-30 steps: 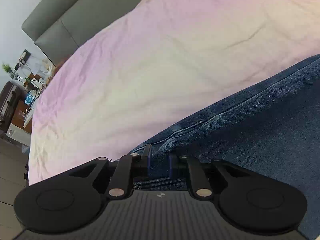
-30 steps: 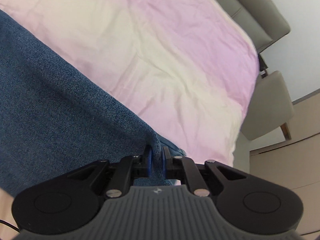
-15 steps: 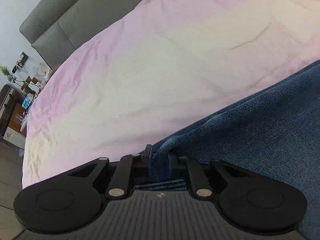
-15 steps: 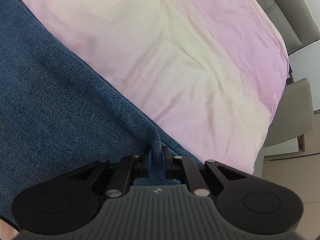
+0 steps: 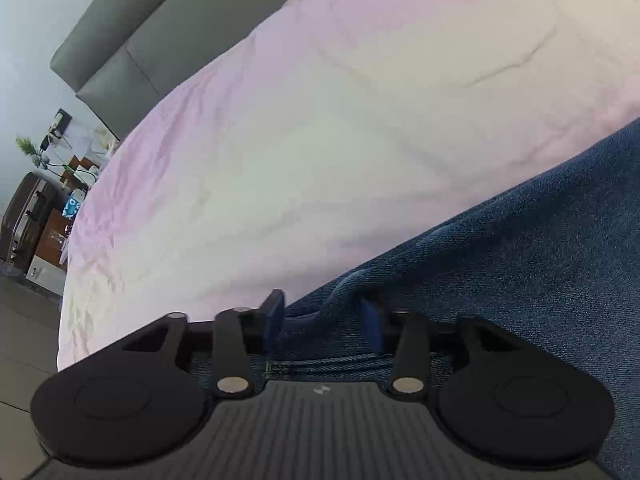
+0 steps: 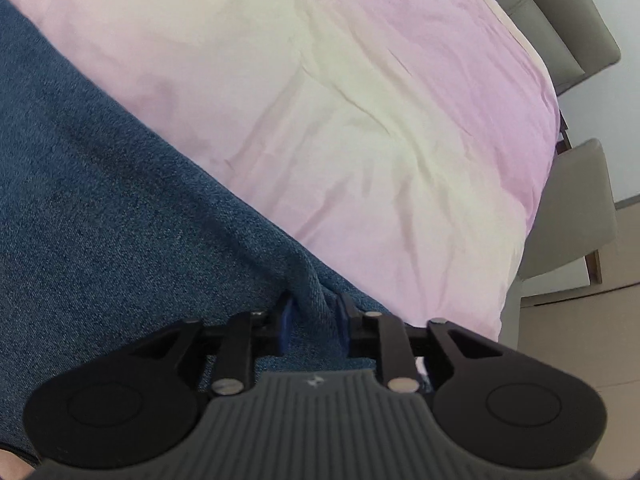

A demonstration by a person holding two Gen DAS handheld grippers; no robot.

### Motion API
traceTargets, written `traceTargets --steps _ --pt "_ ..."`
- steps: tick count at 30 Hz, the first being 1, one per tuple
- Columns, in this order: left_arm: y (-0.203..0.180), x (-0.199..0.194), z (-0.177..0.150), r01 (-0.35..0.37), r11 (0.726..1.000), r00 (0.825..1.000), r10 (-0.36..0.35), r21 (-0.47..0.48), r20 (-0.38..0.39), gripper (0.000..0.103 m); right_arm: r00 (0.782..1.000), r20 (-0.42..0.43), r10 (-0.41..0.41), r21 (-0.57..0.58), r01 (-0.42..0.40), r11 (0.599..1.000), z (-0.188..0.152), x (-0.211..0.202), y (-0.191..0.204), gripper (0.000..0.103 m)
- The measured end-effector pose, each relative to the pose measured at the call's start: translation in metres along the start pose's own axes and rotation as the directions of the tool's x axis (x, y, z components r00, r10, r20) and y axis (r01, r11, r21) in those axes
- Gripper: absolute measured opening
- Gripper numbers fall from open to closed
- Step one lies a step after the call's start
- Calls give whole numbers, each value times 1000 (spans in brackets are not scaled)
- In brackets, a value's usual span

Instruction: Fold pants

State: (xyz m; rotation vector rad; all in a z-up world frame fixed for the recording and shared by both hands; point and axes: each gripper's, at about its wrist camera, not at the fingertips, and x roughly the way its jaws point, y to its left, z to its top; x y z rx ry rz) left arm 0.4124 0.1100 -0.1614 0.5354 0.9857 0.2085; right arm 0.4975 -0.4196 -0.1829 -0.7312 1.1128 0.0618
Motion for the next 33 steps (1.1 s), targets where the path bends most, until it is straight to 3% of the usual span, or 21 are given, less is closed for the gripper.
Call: traceTargets --steps 1,5,10,13,16,19,21,25,27,29,31,33 --pt "7 -6 -2 8 1000 1000 -8 -28 3 69 1000 8 9 30 -9 999 -2 -5 -6 46" --pt "28 -31 -14 40 992 999 -39 -122 9 69 998 33 47 164 -52 985 -19 -30 -31 51" --pt "62 -57 -35 79 966 997 -78 -247 11 69 994 26 102 368 -105 924 -64 -51 -54 51" --pt "88 -69 -60 106 922 994 -113 -373 4 69 988 36 147 488 -146 861 -96 -59 -60 51" --pt "113 -78 -93 120 852 991 -137 -509 5 70 983 55 177 597 -175 783 -128 -66 -58 51" --pt "139 -76 -132 146 726 984 -178 -672 21 72 973 83 214 711 -209 671 -162 -63 -56 51" --pt "146 -72 -159 175 624 975 -215 -762 48 73 965 107 238 778 -230 584 -181 -59 -49 51" --pt "152 -41 -201 220 356 951 -287 -908 118 74 952 145 270 885 -247 394 -209 -41 -47 51" --pt "147 -26 -212 234 249 939 -309 -940 152 74 938 185 292 922 -269 279 -220 -29 -45 52" --pt "140 -11 -217 249 183 929 -324 -951 181 75 929 225 294 940 -287 187 -226 -20 -42 52" --pt "133 1 -219 266 122 923 -317 -956 216 79 927 239 289 949 -287 134 -226 -12 -38 52" --pt "129 8 -218 278 97 923 -304 -956 237 80 928 251 275 953 -287 100 -225 -5 -34 53"
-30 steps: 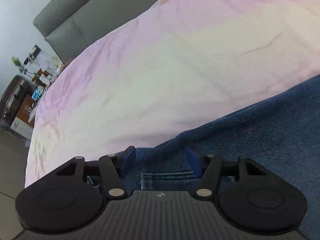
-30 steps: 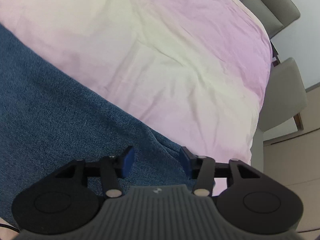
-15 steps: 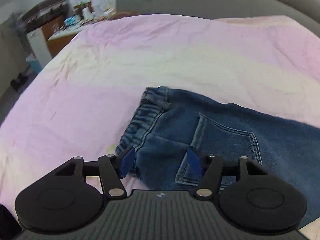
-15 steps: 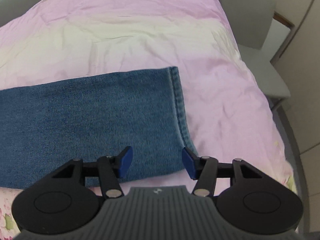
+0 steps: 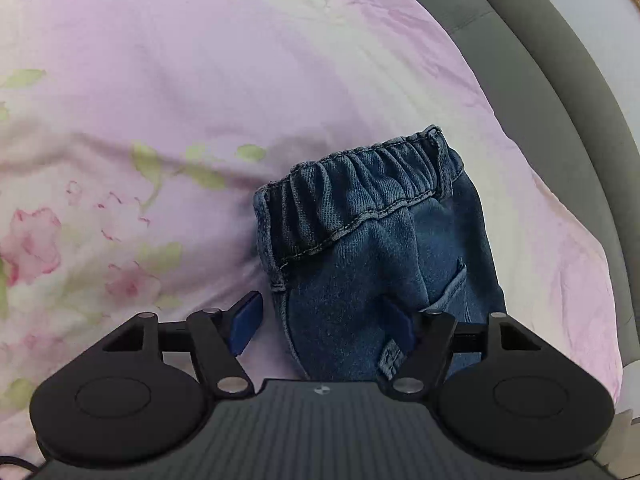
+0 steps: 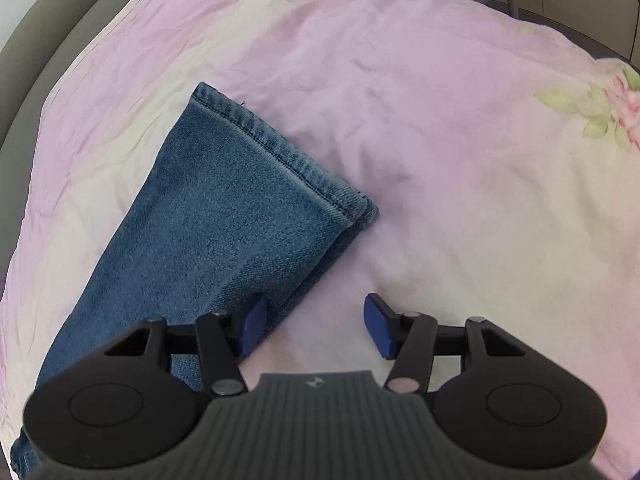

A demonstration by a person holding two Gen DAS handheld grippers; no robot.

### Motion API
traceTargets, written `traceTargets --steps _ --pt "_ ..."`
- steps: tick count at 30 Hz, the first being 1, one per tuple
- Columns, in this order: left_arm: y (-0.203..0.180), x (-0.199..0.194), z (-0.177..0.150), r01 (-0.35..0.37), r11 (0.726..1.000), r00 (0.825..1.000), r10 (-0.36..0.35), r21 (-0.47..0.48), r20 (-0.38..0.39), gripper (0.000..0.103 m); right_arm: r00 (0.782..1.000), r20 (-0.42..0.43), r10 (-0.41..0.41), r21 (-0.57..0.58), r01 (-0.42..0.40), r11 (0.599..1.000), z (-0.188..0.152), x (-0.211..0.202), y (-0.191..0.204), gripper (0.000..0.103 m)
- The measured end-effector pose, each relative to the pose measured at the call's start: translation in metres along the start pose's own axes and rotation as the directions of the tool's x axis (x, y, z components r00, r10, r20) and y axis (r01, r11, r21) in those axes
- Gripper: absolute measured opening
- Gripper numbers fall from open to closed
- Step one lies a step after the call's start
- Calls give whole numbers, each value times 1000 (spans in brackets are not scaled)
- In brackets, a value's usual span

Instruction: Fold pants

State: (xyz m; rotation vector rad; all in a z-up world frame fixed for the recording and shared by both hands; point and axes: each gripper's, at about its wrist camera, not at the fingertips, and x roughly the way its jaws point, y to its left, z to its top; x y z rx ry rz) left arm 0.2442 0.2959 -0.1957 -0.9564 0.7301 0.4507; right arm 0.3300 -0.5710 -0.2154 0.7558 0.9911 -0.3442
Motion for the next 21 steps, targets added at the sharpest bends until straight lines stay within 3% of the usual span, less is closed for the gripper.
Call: traceTargets --steps 4,5,6,7,9,11,13,14,15,16,18,21 --pt "-7 11 -3 -29 999 999 29 30 26 65 997 58 50 73 -54 996 -2 13 -9 50" --pt "-12 8 -3 -42 998 999 41 42 30 59 996 69 53 78 -59 995 -1 15 -8 44" --pt "-19 4 -3 -62 996 997 59 69 41 57 995 79 64 80 -70 994 0 16 -5 24" --pt "-28 -1 -2 -77 991 996 72 106 54 51 995 84 51 75 -57 996 2 15 0 23" --pt "-49 -19 5 -90 975 994 74 204 84 48 994 103 -23 -11 25 1000 12 0 21 6" --pt "-68 -33 10 -98 956 992 73 277 99 47 989 145 -10 -75 21 997 24 -19 35 2" --pt "-77 -30 13 -128 931 990 99 342 102 47 976 208 -68 -160 103 982 34 -34 47 0" --pt "-73 -25 14 -157 927 987 132 341 95 47 971 216 -100 -180 140 974 38 -36 45 0" --pt "-66 -16 15 -182 930 983 166 319 77 47 953 241 -183 -171 227 959 42 -38 37 0" --pt "-56 -7 14 -203 933 979 197 298 50 48 947 241 -214 -142 252 957 49 -37 24 0" --pt "-46 10 7 -229 930 973 227 287 40 49 960 181 -214 -43 225 973 58 -34 -12 0" --pt "-56 14 -9 -299 880 954 279 368 107 58 976 145 -160 -46 168 985 56 -37 -37 0"
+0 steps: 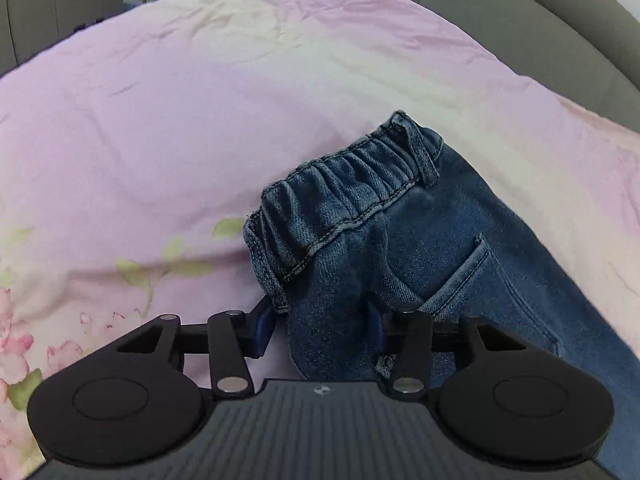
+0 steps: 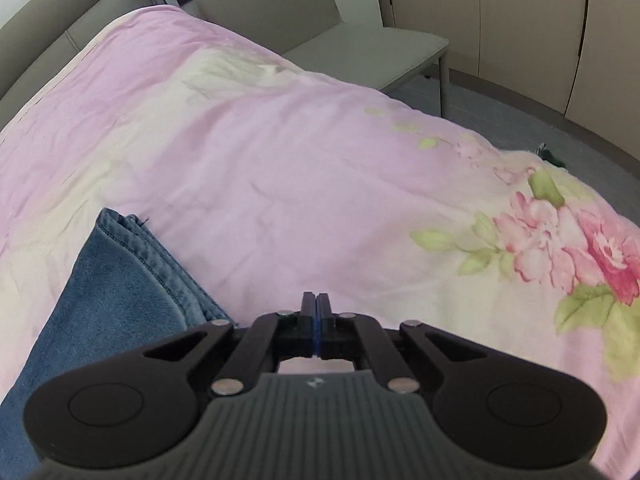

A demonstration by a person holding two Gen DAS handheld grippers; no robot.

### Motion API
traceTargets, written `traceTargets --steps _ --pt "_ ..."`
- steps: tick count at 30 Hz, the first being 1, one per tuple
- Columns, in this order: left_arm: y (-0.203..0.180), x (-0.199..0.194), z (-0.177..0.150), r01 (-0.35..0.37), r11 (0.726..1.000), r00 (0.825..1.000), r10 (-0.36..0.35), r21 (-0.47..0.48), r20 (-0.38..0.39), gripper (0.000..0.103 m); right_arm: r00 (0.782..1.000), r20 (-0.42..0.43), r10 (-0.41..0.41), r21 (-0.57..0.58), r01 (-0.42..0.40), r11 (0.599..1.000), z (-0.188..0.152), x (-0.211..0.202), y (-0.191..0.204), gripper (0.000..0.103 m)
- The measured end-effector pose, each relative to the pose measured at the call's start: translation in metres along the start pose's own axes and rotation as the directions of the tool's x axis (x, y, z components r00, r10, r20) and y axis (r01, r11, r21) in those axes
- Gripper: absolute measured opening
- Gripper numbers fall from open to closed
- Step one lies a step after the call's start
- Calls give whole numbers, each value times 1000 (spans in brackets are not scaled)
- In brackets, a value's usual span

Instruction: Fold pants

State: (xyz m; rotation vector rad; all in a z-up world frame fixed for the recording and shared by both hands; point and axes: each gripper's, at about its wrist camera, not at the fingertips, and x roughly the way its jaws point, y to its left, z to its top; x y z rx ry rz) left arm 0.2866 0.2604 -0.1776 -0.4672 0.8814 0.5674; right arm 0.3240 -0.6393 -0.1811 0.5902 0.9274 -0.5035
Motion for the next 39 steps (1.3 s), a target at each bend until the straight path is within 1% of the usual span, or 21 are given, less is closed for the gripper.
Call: traceTargets --steps 1,2,3,5,7,8,10,11,12,13,15,17,19,22,24,26,29,32,35,37,39 --pt "-5 -1 -1 -27 999 1000 27 24 1 62 1000 -7 12 -23 -12 1000 -2 1 0 0" --pt "-6 -3 0 -44 999 999 44 24 0 66 1000 -15 27 -39 -27 999 -3 0 1 0" --pt "-9 -7 2 -53 998 999 53 31 -8 67 998 -26 52 -47 -54 997 -5 1 2 0" --pt "-18 -19 4 -100 990 995 101 96 -2 71 993 -47 108 -49 -110 993 -10 2 7 0" --pt "-27 -39 -2 -171 966 985 160 195 67 70 985 -61 160 -67 -164 984 -14 -1 16 1" --pt "-33 -46 -5 -180 956 983 163 231 91 70 981 -67 183 -75 -188 979 -15 -2 19 1" --pt "-43 -66 -12 -132 951 989 107 281 102 70 969 -78 234 -74 -240 968 -16 -4 25 5" --pt "-50 -75 -17 -111 947 991 83 303 101 70 964 -83 252 -67 -258 964 -16 -5 27 16" --pt "-56 -82 -23 -90 943 993 62 319 99 70 958 -90 274 -58 -279 958 -18 -7 28 30" --pt "-69 -88 -26 -57 940 996 28 338 90 69 952 -96 289 -50 -295 954 -18 -6 29 34" --pt "-97 -96 -34 22 926 998 -45 376 53 69 946 -105 307 -39 -313 949 -20 -5 31 36" --pt "-123 -107 -49 93 903 994 -106 419 6 66 947 -121 297 -51 -305 951 -23 -2 35 38" --pt "-154 -117 -67 165 863 985 -169 477 -34 65 951 -135 277 -93 -291 952 -28 -1 42 40" --pt "-199 -127 -95 256 801 965 -243 542 -98 65 959 -145 246 -208 -272 939 -36 -3 55 40" --pt "-228 -131 -113 306 760 951 -278 573 -139 64 957 -148 250 -236 -279 931 -39 -5 58 47" --pt "-260 -132 -135 360 717 931 -319 597 -178 61 953 -151 263 -207 -291 934 -39 -1 54 53" --pt "-310 -133 -169 430 648 900 -362 628 -243 53 946 -156 285 -139 -307 942 -34 8 44 53" --pt "-357 -135 -206 501 566 861 -405 655 -309 49 933 -172 317 -58 -331 942 -27 21 32 52" --pt "-398 -137 -241 549 483 828 -425 683 -365 42 919 -184 348 6 -353 936 -21 33 22 51" --pt "-418 -133 -260 569 442 814 -423 693 -398 40 906 -199 374 52 -371 927 -19 43 16 51" --pt "-433 -124 -271 568 426 816 -407 704 -411 38 895 -205 396 103 -383 918 -20 54 8 50"
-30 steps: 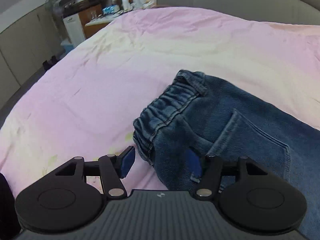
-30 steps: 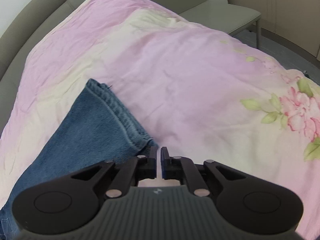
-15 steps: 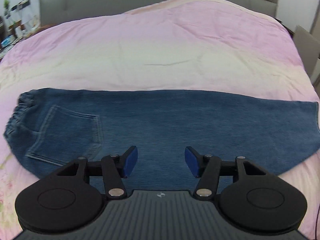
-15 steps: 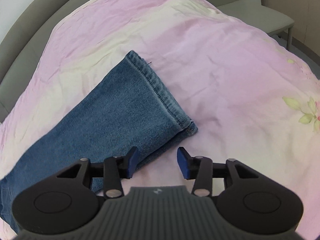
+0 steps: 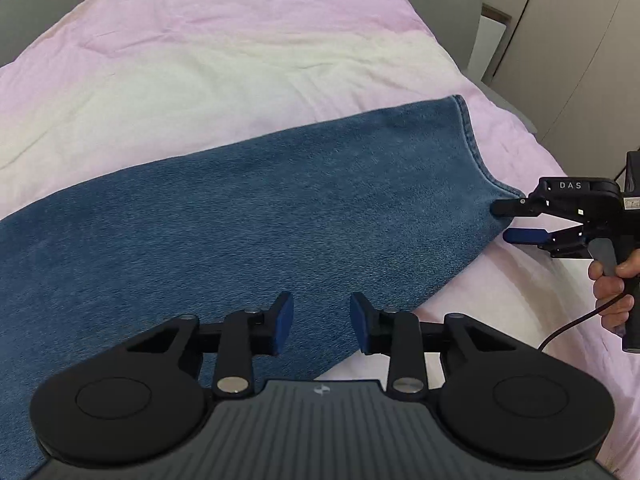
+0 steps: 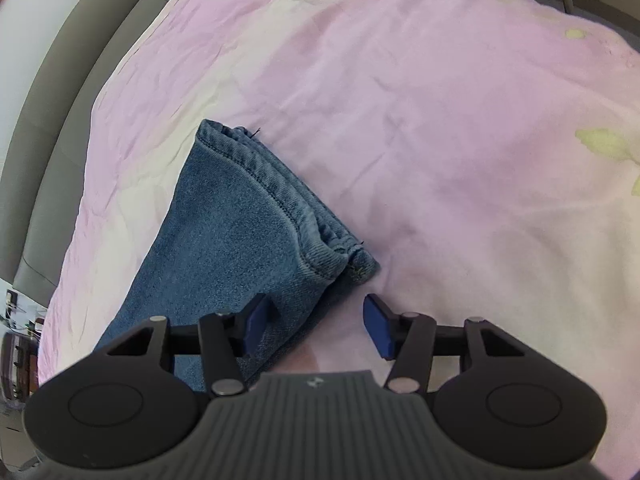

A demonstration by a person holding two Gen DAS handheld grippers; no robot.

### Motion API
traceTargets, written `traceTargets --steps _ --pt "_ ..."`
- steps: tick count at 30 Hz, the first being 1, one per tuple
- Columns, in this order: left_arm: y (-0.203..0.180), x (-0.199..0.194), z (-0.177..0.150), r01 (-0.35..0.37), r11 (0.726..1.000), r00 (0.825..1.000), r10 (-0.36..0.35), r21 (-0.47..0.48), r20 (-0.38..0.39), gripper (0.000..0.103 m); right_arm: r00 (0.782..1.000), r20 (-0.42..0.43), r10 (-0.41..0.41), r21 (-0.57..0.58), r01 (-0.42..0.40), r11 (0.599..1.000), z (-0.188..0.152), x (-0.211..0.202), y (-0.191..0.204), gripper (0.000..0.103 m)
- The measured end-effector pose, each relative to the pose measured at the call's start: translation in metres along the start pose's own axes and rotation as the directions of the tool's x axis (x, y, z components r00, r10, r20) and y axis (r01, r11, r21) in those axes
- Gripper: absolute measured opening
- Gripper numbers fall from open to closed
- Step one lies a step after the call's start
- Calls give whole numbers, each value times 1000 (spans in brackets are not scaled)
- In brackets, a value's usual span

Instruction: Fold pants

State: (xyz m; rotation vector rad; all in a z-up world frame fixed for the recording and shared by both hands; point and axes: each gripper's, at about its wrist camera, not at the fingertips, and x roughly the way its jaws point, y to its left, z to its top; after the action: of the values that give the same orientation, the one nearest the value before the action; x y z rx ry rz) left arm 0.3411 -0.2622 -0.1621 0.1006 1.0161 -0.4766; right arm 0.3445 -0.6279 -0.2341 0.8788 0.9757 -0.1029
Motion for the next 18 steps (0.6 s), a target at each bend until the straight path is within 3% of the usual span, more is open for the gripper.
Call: traceTargets --steps 10,13,15,18 --pt "-15 44 -6 -16 999 998 18 41 -65 35 995 65 79 82 -85 993 0 24 -19 43" --pt "-20 49 -8 -18 998 997 22 56 -74 34 994 83 74 74 -80 994 -2 21 -18 32" --pt "-21 55 -6 -15 998 997 19 55 -80 34 992 78 101 84 -107 991 -2 19 -16 14" --pt "-17 62 -2 1 1000 996 0 16 -85 34 992 103 75 36 -79 996 -3 8 -3 10"
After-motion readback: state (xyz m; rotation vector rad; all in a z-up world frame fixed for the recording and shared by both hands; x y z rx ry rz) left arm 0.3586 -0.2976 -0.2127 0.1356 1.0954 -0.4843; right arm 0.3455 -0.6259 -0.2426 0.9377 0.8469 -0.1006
